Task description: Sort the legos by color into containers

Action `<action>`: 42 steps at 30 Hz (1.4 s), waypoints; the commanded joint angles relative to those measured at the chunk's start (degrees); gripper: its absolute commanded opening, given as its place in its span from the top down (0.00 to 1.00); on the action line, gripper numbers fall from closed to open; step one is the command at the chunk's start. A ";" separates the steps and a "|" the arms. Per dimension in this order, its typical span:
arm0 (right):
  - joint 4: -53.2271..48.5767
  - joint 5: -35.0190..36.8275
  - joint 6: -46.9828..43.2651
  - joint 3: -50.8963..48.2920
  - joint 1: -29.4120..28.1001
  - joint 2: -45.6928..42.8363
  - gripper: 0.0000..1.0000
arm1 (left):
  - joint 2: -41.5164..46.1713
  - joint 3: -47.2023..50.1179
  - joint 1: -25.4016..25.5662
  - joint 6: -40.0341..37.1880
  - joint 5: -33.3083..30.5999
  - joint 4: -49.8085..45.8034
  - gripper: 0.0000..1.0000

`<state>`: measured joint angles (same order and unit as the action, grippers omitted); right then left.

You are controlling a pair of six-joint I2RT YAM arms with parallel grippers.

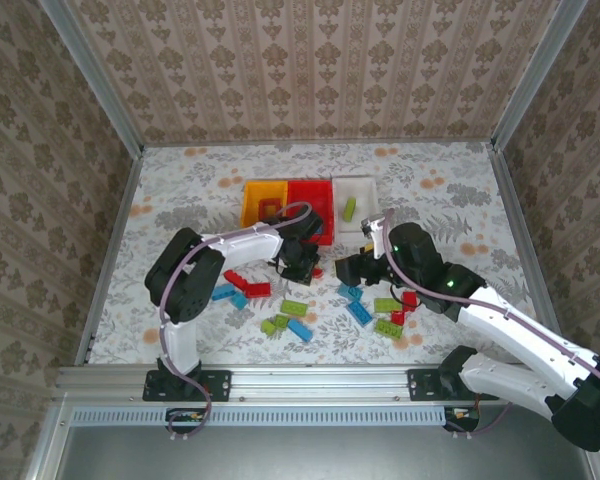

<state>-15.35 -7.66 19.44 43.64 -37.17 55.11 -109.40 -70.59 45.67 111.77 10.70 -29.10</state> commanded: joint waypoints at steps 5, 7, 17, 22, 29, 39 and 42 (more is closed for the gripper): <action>2.47 -2.05 -0.54 0.04 1.60 0.23 0.18 | 9.81 -0.87 -1.82 -11.57 -6.97 -10.08 0.77; 3.49 -2.59 -0.55 0.54 1.83 1.30 0.18 | 13.19 -1.25 -3.39 -16.83 -9.19 -14.16 0.79; 10.09 -4.03 0.50 4.72 1.86 10.16 0.18 | 5.68 -21.32 -13.32 -54.00 -14.84 -28.28 0.79; 11.05 -4.03 0.85 6.89 1.81 12.97 0.19 | -3.99 -29.36 -16.45 -60.49 -11.53 -29.14 0.78; 11.08 -2.99 1.66 6.62 1.84 13.09 0.19 | -10.31 -32.77 -17.28 -64.50 -12.06 -28.74 0.77; 6.06 0.41 3.00 6.63 1.82 12.39 0.18 | -10.43 -32.11 -17.61 -66.36 -12.37 -29.68 0.55; 1.58 3.62 4.96 7.16 1.92 11.58 0.19 | -8.68 -31.47 -17.58 -66.10 -12.24 -30.04 0.53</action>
<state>-8.54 -7.99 22.20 49.10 -35.51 68.20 -120.27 -101.21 28.34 46.72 -1.54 -56.80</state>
